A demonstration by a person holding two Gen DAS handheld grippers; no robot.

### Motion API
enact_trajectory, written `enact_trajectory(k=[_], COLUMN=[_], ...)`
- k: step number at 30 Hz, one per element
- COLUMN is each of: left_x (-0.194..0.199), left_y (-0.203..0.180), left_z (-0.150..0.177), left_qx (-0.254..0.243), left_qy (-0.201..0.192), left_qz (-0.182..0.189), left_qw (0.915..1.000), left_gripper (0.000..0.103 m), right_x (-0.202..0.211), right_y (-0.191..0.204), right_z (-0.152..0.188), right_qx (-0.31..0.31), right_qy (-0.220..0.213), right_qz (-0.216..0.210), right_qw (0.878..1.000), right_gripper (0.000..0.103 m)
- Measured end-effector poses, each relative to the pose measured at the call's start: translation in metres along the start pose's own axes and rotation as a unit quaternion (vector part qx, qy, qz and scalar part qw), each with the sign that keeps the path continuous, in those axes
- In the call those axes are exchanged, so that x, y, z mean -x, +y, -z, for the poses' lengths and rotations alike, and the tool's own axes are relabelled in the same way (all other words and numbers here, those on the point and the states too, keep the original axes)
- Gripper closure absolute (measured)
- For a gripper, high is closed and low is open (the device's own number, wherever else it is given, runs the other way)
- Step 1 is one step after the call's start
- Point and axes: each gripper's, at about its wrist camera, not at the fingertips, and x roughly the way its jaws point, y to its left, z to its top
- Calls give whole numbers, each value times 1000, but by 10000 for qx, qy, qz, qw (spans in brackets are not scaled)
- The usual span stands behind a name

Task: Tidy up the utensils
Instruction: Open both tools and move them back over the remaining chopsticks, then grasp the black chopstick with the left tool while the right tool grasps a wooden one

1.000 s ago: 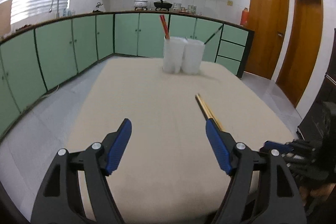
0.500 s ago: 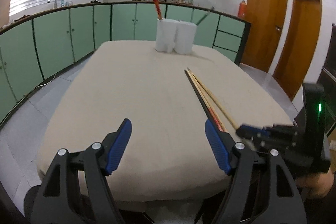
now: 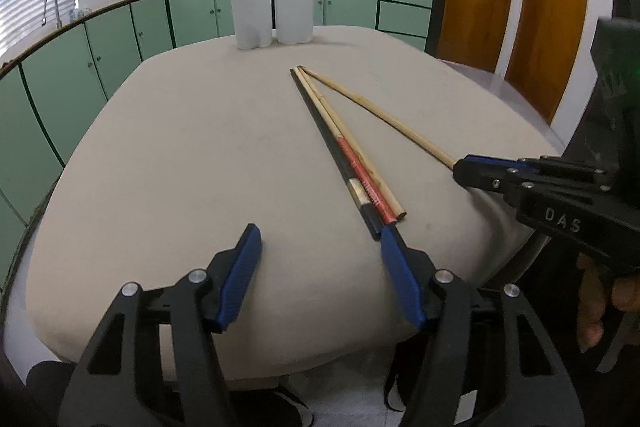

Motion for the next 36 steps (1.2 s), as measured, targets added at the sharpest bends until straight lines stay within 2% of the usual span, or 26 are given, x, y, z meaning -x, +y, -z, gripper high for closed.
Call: enact_trajectory(k=[4, 10, 14, 17, 23, 25, 26, 27, 29, 32, 36], left_x=[-4, -3, 2, 1, -10, -14, -15, -16, -17, -13, -4], left_y=[-1, 16, 10, 4, 15, 15, 15, 16, 21, 31, 37], left_z=[-3, -5, -6, -7, -12, -14, -14, -16, -17, -13, -7], left_qx=[27, 363, 248, 116, 374, 420, 444, 502, 666, 960, 1110], left_qy=[13, 11, -78, -95, -14, -48, -68, -102, -142, -220, -280], left_qz=[-100, -247, -65, -71, -83, -105, -112, -133, -214, -508, -736], left_qw=[9999, 9990, 9996, 9999, 9993, 9991, 9989, 9986, 9974, 9938, 9907], left_gripper=[40, 42, 43, 43, 44, 49, 60, 77, 92, 93, 93], right_x=[1, 3, 2, 1, -2, -2, -1, 0, 3, 7, 8], right_y=[-2, -2, 5, 7, 8, 9, 9, 7, 1, -6, -10], right_z=[2, 4, 4, 2, -1, -1, -1, 0, 1, 2, 4], right_qx=[-16, -9, 112, 138, 157, 154, 110, 45, -135, -312, -400], right_qy=[-12, -37, -62, -65, -61, -94, -135, -182, -242, -306, -272], right_qz=[-28, -19, -33, -3, 90, 165, 231, 324, 466, 649, 628], right_qw=[10000, 10000, 9999, 9999, 9998, 9997, 9996, 9993, 9985, 9969, 9969], right_gripper=[96, 96, 92, 92, 92, 93, 95, 96, 96, 96, 96])
